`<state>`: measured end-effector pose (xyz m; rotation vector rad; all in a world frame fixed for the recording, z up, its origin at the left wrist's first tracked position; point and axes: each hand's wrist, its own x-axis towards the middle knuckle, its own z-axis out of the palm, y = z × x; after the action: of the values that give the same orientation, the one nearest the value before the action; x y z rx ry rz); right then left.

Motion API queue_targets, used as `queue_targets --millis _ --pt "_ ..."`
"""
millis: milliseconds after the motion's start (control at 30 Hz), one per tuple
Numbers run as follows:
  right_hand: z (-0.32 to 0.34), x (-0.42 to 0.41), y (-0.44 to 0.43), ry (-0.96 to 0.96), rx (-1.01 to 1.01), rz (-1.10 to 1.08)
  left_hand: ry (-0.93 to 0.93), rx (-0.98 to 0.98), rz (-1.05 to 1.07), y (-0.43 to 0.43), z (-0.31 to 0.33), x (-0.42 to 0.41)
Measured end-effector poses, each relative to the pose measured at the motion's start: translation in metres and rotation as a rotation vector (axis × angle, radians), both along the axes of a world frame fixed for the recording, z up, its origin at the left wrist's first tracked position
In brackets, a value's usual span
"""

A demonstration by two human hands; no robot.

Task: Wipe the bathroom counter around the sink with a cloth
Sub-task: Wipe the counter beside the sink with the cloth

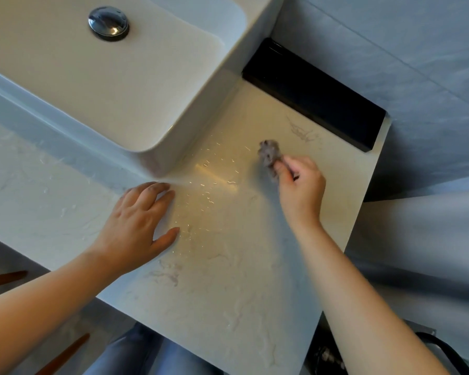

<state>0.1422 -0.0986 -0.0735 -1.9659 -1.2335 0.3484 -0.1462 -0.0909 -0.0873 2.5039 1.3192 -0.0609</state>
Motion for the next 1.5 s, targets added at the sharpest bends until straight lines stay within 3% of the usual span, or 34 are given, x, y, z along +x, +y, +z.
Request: queue_targets --millis 200,433,900,1067,1333,1500 --pt "-0.018 0.021 0.058 -0.106 -0.072 -0.037 -0.022 0.013 0.000 0.000 -0.006 -0.001" --pt "-0.037 0.001 0.061 -0.126 -0.047 -0.077 -0.050 0.021 0.004 0.000 -0.009 -0.003" --pt "-0.038 -0.061 -0.007 -0.133 -0.037 0.214 -0.146 -0.009 0.023 0.000 -0.009 -0.007" --pt "-0.021 -0.060 -0.009 -0.008 -0.121 0.343 -0.175 -0.038 0.028 -0.006 -0.007 -0.025" --pt "-0.015 -0.024 0.092 -0.149 -0.061 0.091 -0.113 -0.014 0.059 -0.007 -0.005 -0.043" --pt "-0.033 -0.041 0.101 -0.194 -0.066 0.044 -0.013 -0.008 0.043 -0.008 -0.012 -0.048"
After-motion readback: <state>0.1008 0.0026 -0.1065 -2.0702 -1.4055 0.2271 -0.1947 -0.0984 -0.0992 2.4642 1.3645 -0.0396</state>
